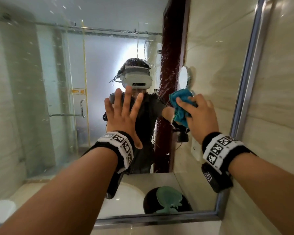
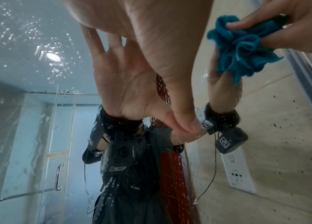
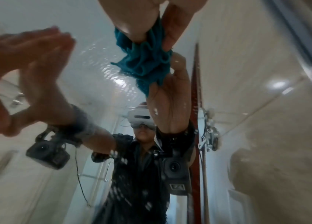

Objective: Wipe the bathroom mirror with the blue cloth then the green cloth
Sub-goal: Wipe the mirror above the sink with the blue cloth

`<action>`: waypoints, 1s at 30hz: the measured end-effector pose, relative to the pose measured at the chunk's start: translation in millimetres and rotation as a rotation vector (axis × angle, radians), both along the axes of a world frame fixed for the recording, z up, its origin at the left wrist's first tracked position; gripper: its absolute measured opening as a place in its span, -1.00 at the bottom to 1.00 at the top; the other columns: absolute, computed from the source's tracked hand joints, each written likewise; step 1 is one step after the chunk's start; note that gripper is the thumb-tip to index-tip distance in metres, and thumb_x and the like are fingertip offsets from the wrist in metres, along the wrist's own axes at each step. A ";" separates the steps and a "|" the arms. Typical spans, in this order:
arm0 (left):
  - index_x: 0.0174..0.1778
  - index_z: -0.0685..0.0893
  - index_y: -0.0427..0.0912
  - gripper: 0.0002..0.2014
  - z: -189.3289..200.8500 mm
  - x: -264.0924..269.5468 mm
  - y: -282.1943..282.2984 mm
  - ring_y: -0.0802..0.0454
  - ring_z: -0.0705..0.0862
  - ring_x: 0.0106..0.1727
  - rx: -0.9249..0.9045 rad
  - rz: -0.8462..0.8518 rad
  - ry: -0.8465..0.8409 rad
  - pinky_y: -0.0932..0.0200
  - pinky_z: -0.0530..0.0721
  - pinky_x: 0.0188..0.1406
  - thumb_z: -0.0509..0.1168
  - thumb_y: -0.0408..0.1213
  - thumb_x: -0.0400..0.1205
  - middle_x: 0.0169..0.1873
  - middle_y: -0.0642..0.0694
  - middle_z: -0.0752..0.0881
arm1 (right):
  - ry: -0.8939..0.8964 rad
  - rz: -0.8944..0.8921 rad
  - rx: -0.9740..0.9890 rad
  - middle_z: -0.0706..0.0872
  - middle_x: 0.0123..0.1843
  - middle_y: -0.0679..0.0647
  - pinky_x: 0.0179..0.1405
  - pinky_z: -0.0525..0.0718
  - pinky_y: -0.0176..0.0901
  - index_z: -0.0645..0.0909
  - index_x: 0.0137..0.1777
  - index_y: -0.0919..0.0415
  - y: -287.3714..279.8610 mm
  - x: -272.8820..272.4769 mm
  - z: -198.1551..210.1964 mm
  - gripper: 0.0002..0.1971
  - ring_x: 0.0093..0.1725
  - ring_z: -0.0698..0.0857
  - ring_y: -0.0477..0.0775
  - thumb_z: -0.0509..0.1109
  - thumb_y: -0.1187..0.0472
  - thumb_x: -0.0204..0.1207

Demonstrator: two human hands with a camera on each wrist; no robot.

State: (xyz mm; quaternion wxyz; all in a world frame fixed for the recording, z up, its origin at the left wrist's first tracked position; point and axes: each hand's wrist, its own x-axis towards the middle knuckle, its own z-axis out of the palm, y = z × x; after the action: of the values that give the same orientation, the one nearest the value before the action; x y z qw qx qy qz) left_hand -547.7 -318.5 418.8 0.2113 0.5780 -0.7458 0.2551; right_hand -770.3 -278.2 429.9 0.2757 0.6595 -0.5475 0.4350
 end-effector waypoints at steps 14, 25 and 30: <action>0.24 -0.87 -0.12 0.56 -12.1 1.7 2.3 -0.39 -0.59 0.48 0.009 0.034 -0.053 -0.45 -0.31 0.50 0.45 0.45 0.11 0.37 -0.31 -0.73 | 0.116 0.119 0.072 0.37 0.36 0.13 0.20 0.52 0.00 0.44 0.44 -0.15 -8.1 67.7 23.5 -0.55 0.26 0.39 0.13 0.16 0.17 0.56; 0.30 -0.83 -0.09 0.57 -21.0 2.7 2.7 -0.40 -0.54 0.50 0.001 0.025 -0.050 -0.44 -0.34 0.48 0.47 0.43 0.08 0.29 -0.31 -0.79 | -0.160 -0.114 -0.099 0.39 0.29 0.18 0.29 0.45 -0.07 0.43 0.47 -0.16 -0.2 0.9 27.9 -0.38 0.15 0.38 0.26 0.23 0.46 0.53; 0.33 -0.80 -0.08 0.59 -25.5 2.0 1.4 -0.41 -0.51 0.52 -0.004 0.023 -0.045 -0.45 -0.31 0.50 0.48 0.45 0.05 0.31 -0.32 -0.77 | -0.012 -0.087 0.013 0.40 0.28 0.19 0.20 0.51 -0.08 0.42 0.46 -0.10 2.7 10.9 1.5 -0.59 0.13 0.40 0.16 0.17 0.19 0.63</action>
State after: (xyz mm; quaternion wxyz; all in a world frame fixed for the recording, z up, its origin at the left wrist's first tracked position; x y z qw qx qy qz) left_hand -545.7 -317.1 393.3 0.1928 0.5800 -0.7432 0.2721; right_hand -759.4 -275.5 431.3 0.2865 0.6344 -0.5801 0.4230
